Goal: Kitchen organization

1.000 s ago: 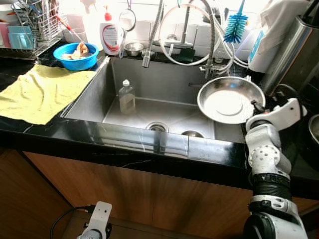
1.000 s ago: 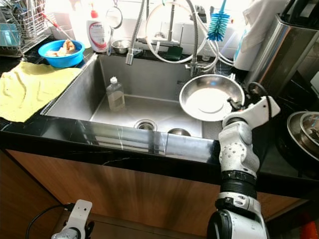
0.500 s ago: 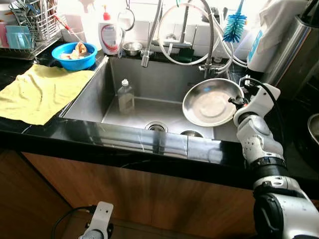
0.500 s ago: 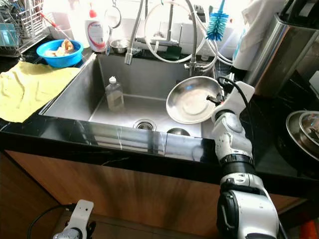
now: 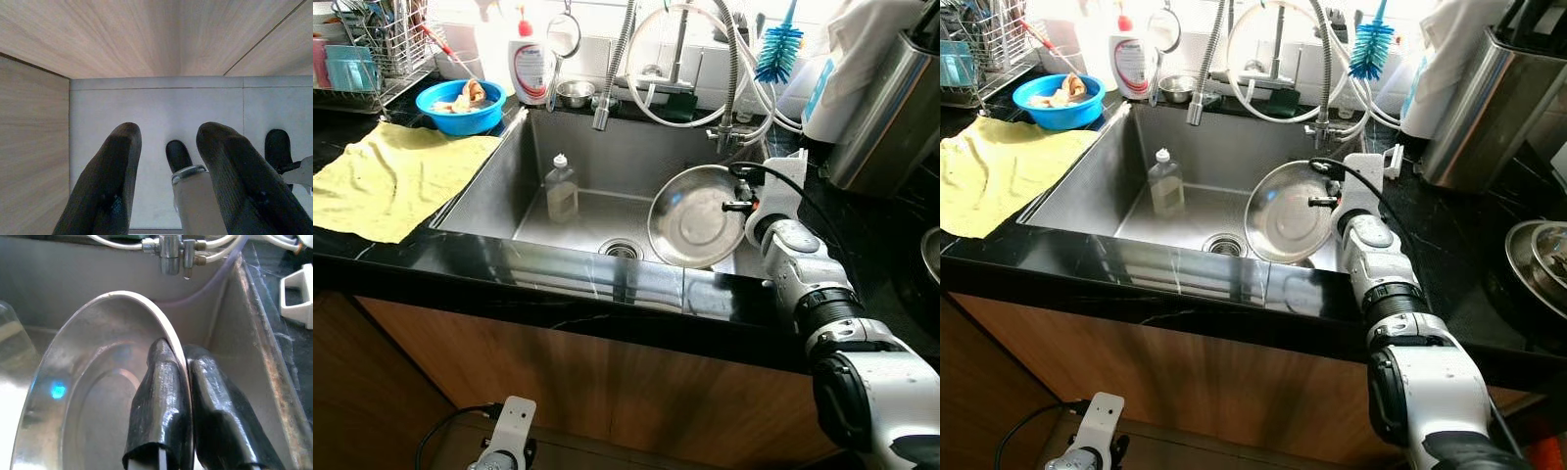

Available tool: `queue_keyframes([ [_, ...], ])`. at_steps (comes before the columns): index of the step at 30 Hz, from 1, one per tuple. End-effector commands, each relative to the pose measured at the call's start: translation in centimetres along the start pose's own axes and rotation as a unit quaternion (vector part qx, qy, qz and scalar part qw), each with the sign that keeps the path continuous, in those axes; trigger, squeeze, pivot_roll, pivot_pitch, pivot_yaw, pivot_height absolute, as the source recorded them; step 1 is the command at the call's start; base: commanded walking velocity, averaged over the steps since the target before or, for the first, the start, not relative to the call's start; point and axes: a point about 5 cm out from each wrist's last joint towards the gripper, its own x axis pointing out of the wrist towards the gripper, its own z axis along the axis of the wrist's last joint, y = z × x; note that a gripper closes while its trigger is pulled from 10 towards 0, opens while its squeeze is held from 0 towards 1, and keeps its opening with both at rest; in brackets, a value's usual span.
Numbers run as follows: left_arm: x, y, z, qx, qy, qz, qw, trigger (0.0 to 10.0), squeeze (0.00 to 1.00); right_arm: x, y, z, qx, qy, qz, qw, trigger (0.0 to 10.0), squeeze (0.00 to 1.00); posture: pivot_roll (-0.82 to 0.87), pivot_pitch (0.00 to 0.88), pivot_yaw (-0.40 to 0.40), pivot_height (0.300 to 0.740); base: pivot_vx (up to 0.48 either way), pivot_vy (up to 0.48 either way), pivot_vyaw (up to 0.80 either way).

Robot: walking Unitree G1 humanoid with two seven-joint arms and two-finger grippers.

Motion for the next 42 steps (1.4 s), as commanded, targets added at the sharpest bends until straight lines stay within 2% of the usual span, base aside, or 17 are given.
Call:
queue_keyframes([
  [1, 0.0, -0.1, -0.2, -0.003, 0.002, 0.000, 1.000, 10.0, 0.00, 0.1, -0.5, 1.0, -0.024, -0.011, -0.004, 1.000, 10.0, 0.00, -0.10, 0.000, -0.084, 0.740, 0.000, 0.000, 0.00],
  [5, 0.0, -0.1, -0.1, -0.003, 0.000, -0.001, 1.000, 10.0, 0.00, 0.1, -0.8, 0.7, -0.066, -0.002, -0.006, 0.998, 10.0, 0.00, -0.10, 0.000, -0.087, 0.740, 0.000, 0.000, 0.00],
  [22, 0.0, -0.2, 0.2, -0.002, -0.004, -0.002, 1.000, 10.0, 0.00, -0.1, -0.4, -1.4, -0.086, 0.028, 0.008, 0.996, 10.0, 0.00, -0.10, 0.000, -0.087, 0.740, 0.000, 0.000, 0.00],
  [31, 0.0, -0.3, 0.2, -0.002, -0.005, -0.002, 1.000, 10.0, 0.00, -0.1, -0.4, -1.7, -0.089, 0.033, 0.011, 0.995, 10.0, 0.00, -0.09, 0.000, -0.088, 0.740, 0.000, 0.000, 0.00],
  [32, 0.0, -0.3, 0.3, -0.003, -0.006, -0.002, 1.000, 10.0, 0.00, -0.1, -0.4, -1.7, -0.089, 0.033, 0.011, 0.995, 10.0, 0.02, -0.09, 0.000, -0.088, 0.740, 0.000, 0.000, 0.00],
  [33, 0.0, -0.3, 0.3, -0.003, -0.006, -0.002, 1.000, 10.0, 0.00, -0.1, -0.4, -1.7, -0.088, 0.033, 0.011, 0.995, 10.0, 0.11, -0.09, 0.000, -0.088, 0.740, 0.000, 0.000, 0.00],
  [34, 0.0, -0.3, 0.3, -0.003, -0.006, -0.002, 1.000, 10.0, 0.00, -0.1, -0.4, -1.7, -0.088, 0.033, 0.011, 0.995, 10.0, 0.11, -0.09, 0.000, -0.088, 0.740, 0.000, 0.000, 0.00],
  [35, 0.0, -0.2, 0.3, -0.003, -0.006, -0.002, 1.000, 10.0, 0.00, -0.1, -0.4, -1.7, -0.088, 0.033, 0.012, 0.996, 10.0, 0.62, -0.09, 0.000, -0.088, 0.740, 0.000, 0.000, 0.00],
  [36, 0.1, -0.2, 0.3, -0.003, -0.006, -0.002, 1.000, 10.0, 0.00, -0.1, -0.4, -1.7, -0.087, 0.033, 0.013, 0.996, 10.0, 1.00, -0.09, 0.000, -0.088, 0.740, 0.000, 0.000, 0.00],
  [42, 0.1, -0.2, 0.3, -0.002, -0.007, -0.002, 1.000, 10.0, 0.00, -0.1, -0.5, -1.7, -0.088, 0.033, 0.010, 0.996, 10.0, 1.00, -0.09, 0.000, -0.085, 0.740, 0.000, 0.000, 0.00],
])
